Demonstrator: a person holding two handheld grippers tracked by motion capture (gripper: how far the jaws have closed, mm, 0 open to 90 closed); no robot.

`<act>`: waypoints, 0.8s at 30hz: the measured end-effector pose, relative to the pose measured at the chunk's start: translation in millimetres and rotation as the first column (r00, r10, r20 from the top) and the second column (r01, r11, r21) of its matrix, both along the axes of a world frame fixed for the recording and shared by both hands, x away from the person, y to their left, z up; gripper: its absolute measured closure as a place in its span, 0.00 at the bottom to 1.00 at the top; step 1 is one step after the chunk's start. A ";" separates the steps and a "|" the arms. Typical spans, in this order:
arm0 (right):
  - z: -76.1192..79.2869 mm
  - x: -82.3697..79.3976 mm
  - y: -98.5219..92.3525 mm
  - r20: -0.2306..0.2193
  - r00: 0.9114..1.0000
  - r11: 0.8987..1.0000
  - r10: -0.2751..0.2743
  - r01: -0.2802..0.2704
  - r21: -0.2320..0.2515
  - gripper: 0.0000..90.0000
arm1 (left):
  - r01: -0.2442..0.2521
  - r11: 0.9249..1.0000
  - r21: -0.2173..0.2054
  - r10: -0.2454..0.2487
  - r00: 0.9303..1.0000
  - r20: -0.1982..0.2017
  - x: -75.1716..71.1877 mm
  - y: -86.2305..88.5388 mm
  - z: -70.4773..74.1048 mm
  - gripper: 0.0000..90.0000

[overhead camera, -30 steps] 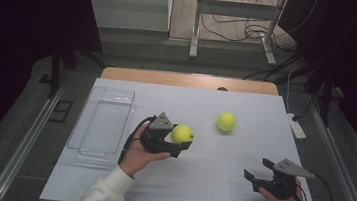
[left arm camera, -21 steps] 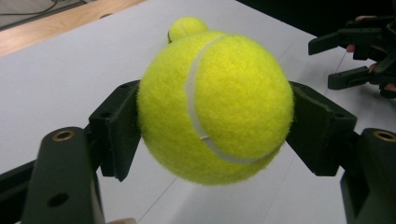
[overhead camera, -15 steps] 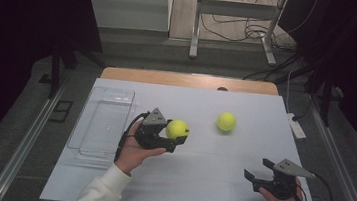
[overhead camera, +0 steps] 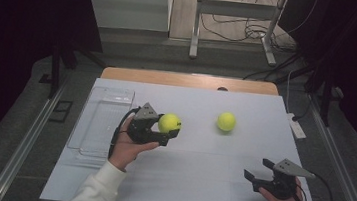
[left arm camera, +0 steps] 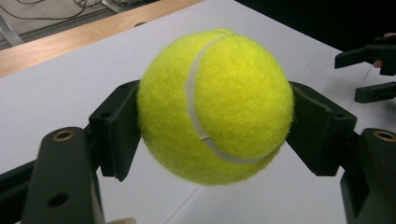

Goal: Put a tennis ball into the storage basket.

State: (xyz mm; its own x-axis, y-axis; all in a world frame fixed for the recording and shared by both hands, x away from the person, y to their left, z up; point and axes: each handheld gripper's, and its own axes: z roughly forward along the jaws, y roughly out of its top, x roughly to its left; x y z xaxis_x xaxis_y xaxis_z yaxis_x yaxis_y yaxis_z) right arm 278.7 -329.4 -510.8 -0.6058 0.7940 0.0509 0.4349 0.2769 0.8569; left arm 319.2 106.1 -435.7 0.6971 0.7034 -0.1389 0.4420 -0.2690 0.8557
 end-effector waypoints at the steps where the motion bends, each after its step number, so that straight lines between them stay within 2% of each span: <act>1: 0.0 0.1 -0.3 0.001 1.000 1.000 0.001 -0.001 -0.001 0.16 | -0.004 1.000 -0.004 0.004 1.000 -0.002 0.3 1.2 0.1 0.29; 24: 0.2 -0.1 -0.4 0.002 1.000 1.000 0.001 -0.001 0.000 0.16 | -0.079 0.996 -0.030 0.079 0.997 0.007 6.7 33.8 5.7 0.29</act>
State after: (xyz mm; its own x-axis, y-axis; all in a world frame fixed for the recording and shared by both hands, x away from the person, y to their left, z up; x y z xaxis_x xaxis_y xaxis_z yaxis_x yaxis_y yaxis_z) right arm 278.6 -329.7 -510.5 -0.6065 0.7935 0.0497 0.4331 0.2774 0.8576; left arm 325.9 139.9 -430.0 0.6405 0.7522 -0.1550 0.4539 -0.2079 0.8665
